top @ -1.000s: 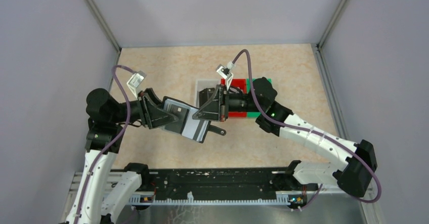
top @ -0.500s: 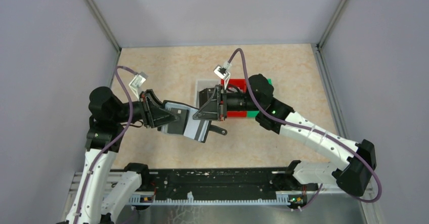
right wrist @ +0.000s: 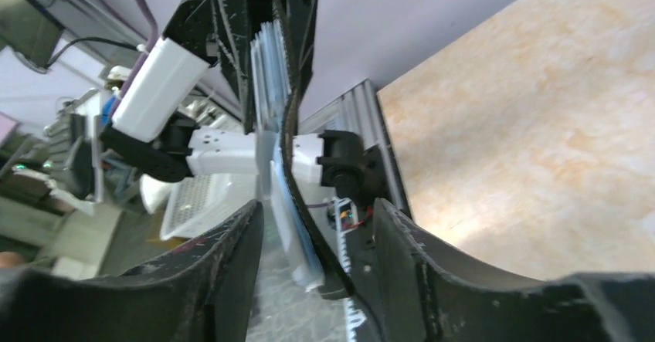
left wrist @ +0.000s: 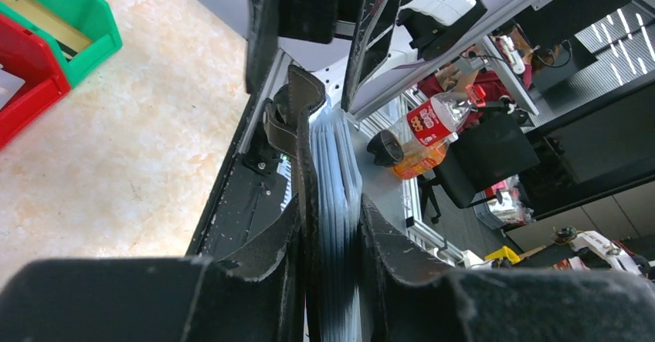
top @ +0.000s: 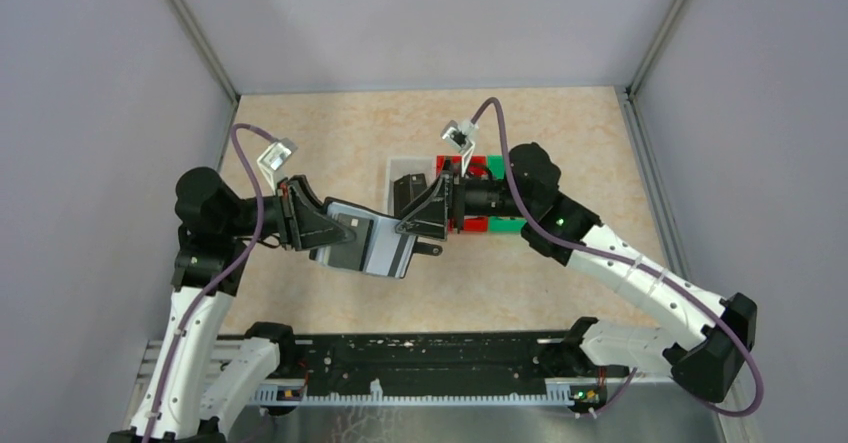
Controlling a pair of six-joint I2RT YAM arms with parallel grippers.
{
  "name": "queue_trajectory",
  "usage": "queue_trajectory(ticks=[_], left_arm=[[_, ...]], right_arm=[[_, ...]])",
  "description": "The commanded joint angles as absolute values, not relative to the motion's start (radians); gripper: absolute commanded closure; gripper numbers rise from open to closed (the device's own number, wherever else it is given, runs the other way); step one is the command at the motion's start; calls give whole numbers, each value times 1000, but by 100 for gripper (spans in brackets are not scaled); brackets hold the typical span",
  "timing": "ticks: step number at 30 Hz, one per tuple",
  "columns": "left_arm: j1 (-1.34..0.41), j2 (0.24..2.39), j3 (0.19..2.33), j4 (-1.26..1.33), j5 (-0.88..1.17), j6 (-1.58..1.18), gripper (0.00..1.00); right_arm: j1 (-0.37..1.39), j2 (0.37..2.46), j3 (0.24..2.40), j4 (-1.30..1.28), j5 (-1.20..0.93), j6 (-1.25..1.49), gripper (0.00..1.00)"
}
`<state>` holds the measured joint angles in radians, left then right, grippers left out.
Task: Take the credit cards out of the card holder
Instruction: Remove the credit card from the card holder.
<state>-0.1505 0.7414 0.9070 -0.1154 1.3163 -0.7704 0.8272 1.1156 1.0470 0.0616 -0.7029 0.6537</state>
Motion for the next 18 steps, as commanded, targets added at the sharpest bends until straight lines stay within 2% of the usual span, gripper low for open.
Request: queue_trajectory(ticks=[1, 4, 8, 11, 14, 18], left_arm=[[-150, 726, 939, -44, 1344, -822, 100], [-150, 718, 936, -52, 1328, -818, 100], [-150, 719, 945, -102, 1299, -777, 100], [-150, 725, 953, -133, 1256, -751, 100], [-150, 730, 952, -148, 1211, -746, 100], [-150, 748, 947, -153, 1162, -770, 100]], right_arm=[[815, 1066, 1130, -15, -630, 546, 42], [810, 1038, 1193, -61, -513, 540, 42], [810, 963, 1163, 68, -472, 644, 50], [811, 932, 1129, 134, -474, 713, 53], [811, 932, 1079, 249, -538, 806, 52], [836, 958, 986, 383, -584, 898, 46]])
